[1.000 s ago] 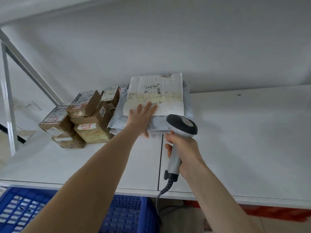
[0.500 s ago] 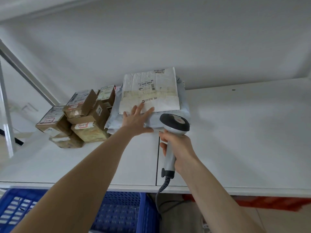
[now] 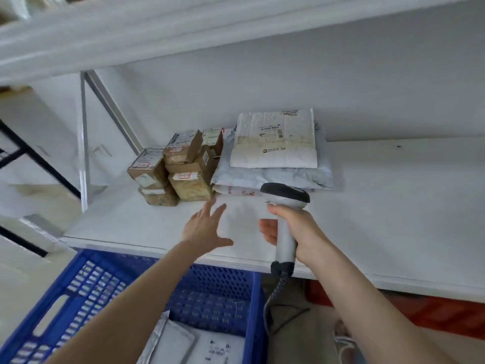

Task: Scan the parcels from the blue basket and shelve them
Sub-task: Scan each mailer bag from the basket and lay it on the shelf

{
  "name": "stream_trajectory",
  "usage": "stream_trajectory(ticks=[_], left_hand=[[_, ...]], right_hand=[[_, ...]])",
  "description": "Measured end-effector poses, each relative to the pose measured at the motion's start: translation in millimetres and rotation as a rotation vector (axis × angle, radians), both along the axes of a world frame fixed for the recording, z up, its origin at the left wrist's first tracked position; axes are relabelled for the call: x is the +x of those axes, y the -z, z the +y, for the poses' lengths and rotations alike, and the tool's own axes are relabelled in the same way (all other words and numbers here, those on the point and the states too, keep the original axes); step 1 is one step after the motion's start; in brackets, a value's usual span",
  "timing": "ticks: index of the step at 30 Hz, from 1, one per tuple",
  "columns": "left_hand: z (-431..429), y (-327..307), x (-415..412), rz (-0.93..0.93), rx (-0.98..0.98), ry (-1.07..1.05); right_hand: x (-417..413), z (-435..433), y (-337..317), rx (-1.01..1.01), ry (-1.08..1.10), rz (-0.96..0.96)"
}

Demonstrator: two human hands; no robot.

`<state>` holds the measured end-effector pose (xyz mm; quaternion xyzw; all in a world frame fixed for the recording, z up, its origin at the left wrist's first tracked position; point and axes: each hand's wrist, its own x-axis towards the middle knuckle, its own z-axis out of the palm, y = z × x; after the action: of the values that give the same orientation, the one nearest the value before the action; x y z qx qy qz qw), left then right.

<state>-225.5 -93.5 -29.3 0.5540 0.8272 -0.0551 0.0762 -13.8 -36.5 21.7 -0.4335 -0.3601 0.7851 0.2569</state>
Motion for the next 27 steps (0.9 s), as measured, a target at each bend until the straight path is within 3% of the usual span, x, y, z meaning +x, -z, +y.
stream_trajectory(ticks=[6,14,22,27], left_hand=[[-118,28,-20,-0.095,-0.052,-0.146],[-228,84,-92,-0.186,-0.161,-0.377],[-278,196,-119,-0.361,-0.43,-0.552],[-293,255,-121,-0.405,-0.491,-0.692]], right_hand=[[-39,-67,14,-0.057,-0.286,-0.073],[-125,-146,83,-0.289,-0.473,-0.237],[-167,-170,171,-0.458,-0.501,-0.391],[-184,-175,222,-0.556,-0.445,-0.41]])
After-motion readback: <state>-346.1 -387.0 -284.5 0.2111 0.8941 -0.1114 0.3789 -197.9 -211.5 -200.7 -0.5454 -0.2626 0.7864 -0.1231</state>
